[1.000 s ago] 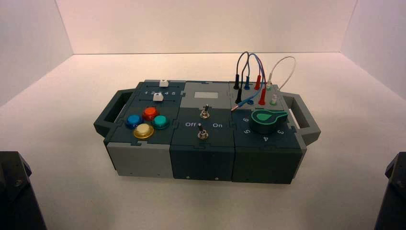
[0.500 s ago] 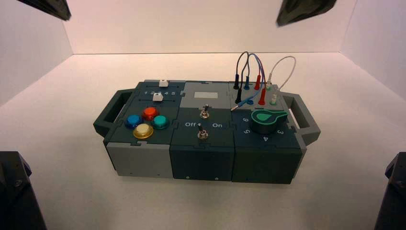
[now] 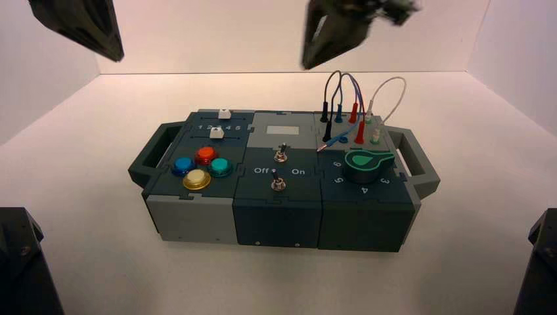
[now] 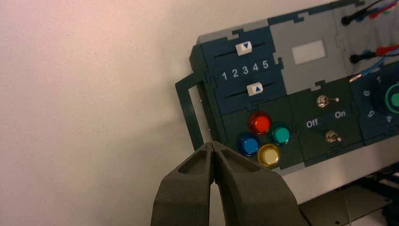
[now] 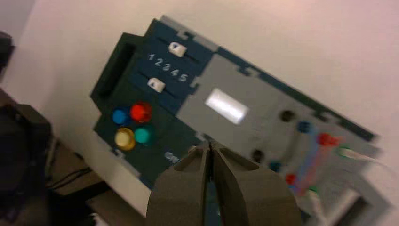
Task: Move the bottom slider to position 1.
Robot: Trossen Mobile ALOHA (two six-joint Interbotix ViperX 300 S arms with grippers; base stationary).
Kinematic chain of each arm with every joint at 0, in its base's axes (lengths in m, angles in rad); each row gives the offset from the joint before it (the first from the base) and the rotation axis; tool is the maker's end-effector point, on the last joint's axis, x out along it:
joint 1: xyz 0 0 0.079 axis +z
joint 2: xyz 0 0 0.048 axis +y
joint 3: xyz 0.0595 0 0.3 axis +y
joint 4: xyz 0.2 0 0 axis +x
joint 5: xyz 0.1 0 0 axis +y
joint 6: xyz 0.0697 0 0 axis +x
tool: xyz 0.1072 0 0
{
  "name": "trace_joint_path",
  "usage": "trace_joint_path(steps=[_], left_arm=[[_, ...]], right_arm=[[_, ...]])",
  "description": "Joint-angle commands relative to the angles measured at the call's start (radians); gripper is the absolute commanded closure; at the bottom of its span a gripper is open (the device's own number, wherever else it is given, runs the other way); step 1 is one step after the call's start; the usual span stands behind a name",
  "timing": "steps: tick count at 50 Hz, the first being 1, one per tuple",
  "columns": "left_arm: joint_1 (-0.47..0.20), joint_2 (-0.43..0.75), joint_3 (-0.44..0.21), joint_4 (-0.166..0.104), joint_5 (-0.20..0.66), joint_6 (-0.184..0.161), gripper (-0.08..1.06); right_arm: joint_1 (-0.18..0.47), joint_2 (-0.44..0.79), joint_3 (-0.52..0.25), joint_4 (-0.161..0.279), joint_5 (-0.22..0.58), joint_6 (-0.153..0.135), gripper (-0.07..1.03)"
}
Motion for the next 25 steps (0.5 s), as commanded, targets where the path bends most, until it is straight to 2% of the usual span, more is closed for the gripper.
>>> trace_joint_path(steps=[1,10,25], left_arm=[[-0.015,0.005,0.006,0.000,-0.034,-0.002,1.01],[-0.025,0.002,0.043,0.000,-0.074,-0.002,1.01],[-0.040,0.008,0.052,0.000,-0.097,-0.002,1.01]], right_arm=[[0.028,0.057,-0.075,0.051,0.008,0.002,0.99],[0.060,0.169,-0.141,0.132,0.012,-0.002,0.99],[0.083,0.319,-0.222,0.206,0.018,-0.003,0.98]])
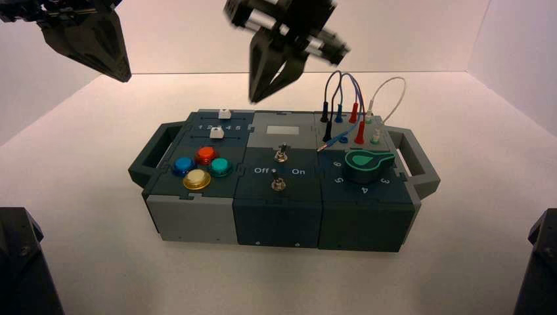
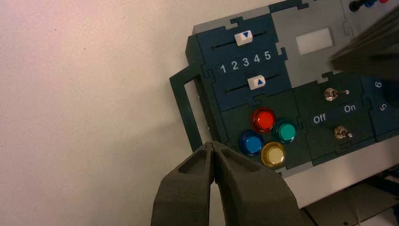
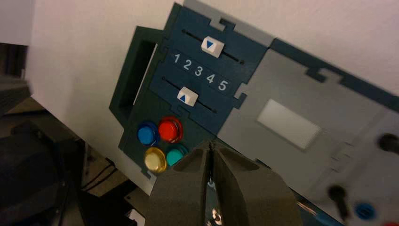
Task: Move the bottom slider to position 1.
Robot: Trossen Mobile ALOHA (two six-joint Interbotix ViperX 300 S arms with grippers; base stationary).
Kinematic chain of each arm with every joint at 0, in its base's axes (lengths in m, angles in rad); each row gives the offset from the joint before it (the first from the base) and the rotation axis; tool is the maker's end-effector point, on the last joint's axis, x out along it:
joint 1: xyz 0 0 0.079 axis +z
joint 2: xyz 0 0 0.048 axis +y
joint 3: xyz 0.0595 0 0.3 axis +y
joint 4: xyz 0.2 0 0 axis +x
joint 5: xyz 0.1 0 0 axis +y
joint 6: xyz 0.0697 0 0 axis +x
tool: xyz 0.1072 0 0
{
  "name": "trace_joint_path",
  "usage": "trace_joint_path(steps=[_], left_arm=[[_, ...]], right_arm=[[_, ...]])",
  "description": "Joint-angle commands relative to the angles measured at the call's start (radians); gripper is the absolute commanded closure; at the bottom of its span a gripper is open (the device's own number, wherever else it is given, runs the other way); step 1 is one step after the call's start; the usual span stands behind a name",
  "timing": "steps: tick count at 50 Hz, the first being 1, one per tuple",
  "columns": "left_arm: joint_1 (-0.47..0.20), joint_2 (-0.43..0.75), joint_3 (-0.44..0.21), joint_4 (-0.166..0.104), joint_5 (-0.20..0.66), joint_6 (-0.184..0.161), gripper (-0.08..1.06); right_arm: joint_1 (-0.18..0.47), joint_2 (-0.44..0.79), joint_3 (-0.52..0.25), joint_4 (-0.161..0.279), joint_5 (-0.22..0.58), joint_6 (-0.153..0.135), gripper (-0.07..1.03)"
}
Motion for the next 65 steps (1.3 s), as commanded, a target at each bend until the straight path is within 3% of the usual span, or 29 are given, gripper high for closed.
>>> trace_joint_path(steps=[1,12,32,65], left_arm=[[-0.012,0.000,-0.017,-0.002,-0.015,-0.002,1.00],[-0.025,0.005,-0.017,-0.002,-0.038,-0.002,1.01],[-0.025,0.005,-0.017,0.003,-0.040,-0.002,1.01],[-0.025,0.003,-0.017,0.005,-0.040,0.002,1.01]], right_arm=[[0.017,0.037,-0.057,0.041,0.005,-0.002,0.98],[0.018,0.097,-0.087,0.097,0.009,-0.015,0.98],[0.032,0.155,-0.095,0.133,0.011,-0.015,0.98],[0.032,0.225,-0.147,0.141,0.012,-0.020,0.98]])
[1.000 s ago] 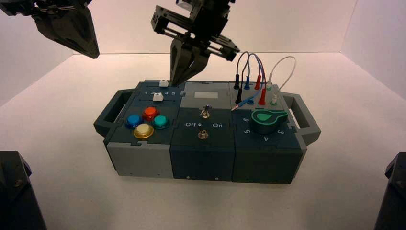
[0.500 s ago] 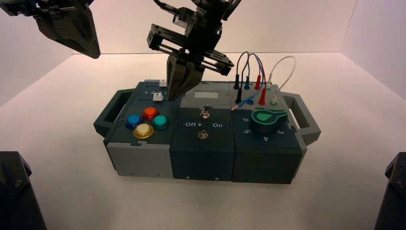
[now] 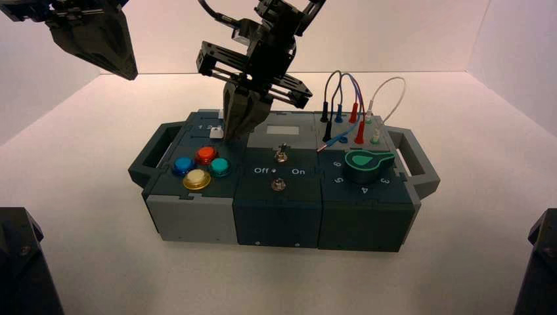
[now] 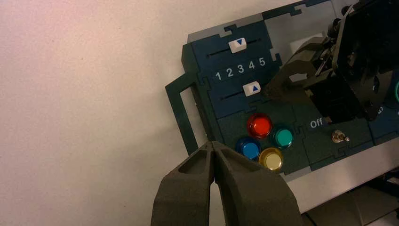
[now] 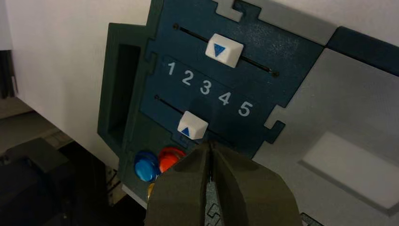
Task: Move the bottom slider to position 1.
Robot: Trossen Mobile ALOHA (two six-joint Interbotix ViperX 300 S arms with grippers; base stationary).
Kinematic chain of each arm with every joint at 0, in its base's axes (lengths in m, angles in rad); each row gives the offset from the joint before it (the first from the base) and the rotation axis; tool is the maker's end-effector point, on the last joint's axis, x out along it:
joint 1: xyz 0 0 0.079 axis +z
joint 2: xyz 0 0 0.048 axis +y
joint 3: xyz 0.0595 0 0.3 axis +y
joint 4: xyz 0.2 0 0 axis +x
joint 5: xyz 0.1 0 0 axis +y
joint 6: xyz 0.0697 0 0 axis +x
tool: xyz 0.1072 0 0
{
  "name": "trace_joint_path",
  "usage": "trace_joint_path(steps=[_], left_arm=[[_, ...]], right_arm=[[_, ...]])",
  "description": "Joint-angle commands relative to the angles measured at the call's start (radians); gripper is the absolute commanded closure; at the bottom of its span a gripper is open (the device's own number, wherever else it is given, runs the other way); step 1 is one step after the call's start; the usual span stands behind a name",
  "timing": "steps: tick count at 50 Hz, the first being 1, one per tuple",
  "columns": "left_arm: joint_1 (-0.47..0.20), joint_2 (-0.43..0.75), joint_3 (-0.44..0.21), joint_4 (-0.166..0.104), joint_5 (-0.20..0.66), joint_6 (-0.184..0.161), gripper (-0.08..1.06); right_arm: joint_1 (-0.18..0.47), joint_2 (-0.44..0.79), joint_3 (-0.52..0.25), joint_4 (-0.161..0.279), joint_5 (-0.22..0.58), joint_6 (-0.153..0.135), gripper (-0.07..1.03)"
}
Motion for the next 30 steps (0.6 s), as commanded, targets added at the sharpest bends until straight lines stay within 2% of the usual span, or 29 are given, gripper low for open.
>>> trace_joint_path(steps=[1,30], left_arm=[[-0.005,-0.005,-0.017,0.002,-0.006,0.002,1.01],[-0.005,-0.005,-0.017,0.003,-0.006,0.003,1.00]], right_arm=[[0.005,-0.012,-0.026,0.006,-0.003,-0.003,0.98],[0.006,0.018,-0.071,0.006,0.002,-0.005,0.98]])
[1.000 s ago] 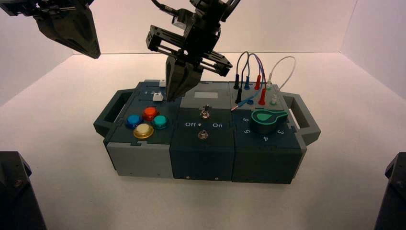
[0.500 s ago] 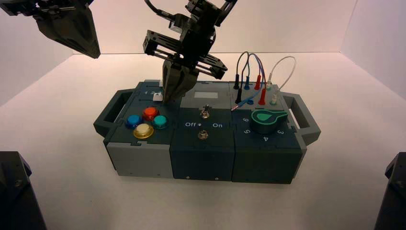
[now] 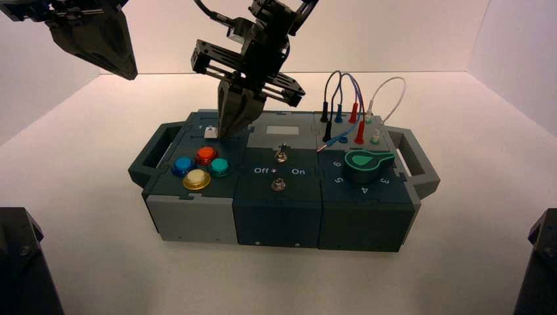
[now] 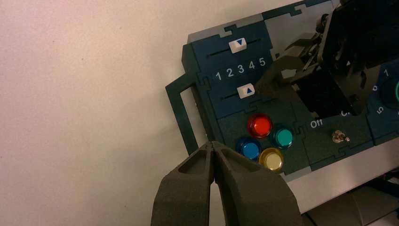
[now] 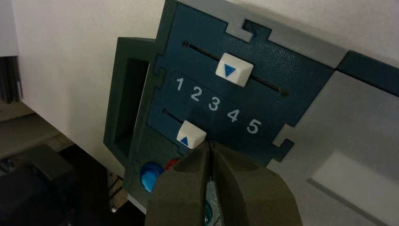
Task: Move the bottom slider to position 1.
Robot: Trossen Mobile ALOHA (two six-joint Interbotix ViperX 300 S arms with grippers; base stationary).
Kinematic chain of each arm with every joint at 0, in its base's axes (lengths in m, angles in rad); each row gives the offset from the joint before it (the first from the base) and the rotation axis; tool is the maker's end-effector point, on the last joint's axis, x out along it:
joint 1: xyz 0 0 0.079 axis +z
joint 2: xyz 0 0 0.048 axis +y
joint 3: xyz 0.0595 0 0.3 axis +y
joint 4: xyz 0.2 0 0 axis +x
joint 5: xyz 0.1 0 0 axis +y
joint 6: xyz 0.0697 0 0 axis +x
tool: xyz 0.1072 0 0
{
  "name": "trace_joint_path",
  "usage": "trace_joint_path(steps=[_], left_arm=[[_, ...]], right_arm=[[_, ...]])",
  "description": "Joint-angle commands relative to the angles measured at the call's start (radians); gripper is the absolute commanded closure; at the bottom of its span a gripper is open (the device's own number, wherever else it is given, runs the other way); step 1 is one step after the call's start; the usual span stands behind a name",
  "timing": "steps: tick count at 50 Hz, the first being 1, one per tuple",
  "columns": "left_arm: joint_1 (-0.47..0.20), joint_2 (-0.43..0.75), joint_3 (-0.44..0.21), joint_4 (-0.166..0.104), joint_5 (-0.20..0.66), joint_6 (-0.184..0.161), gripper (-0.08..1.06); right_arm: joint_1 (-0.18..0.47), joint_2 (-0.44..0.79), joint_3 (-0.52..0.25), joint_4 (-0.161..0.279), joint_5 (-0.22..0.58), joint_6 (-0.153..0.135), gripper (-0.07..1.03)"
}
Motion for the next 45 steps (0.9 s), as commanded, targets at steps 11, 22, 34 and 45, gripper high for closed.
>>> trace_joint_path(steps=[11,22,34,45], left_arm=[[-0.005,-0.005,-0.015,0.003,-0.006,0.005,1.01],[-0.005,-0.005,-0.015,0.003,-0.006,0.005,1.01],[-0.005,-0.005,-0.017,0.005,-0.006,0.005,1.01],[-0.005,-0.005,-0.015,0.005,-0.006,0.005,1.01]], right_arm=[[0.012,0.008,-0.049,0.008,0.014,-0.003,0.98],[0.021,0.038,-0.084,0.015,0.023,-0.002,0.98],[0.031,0.054,-0.110,0.020,0.034,-0.002,0.98],[0.026,0.043,-0.077,0.011,0.031,-0.003,0.98]])
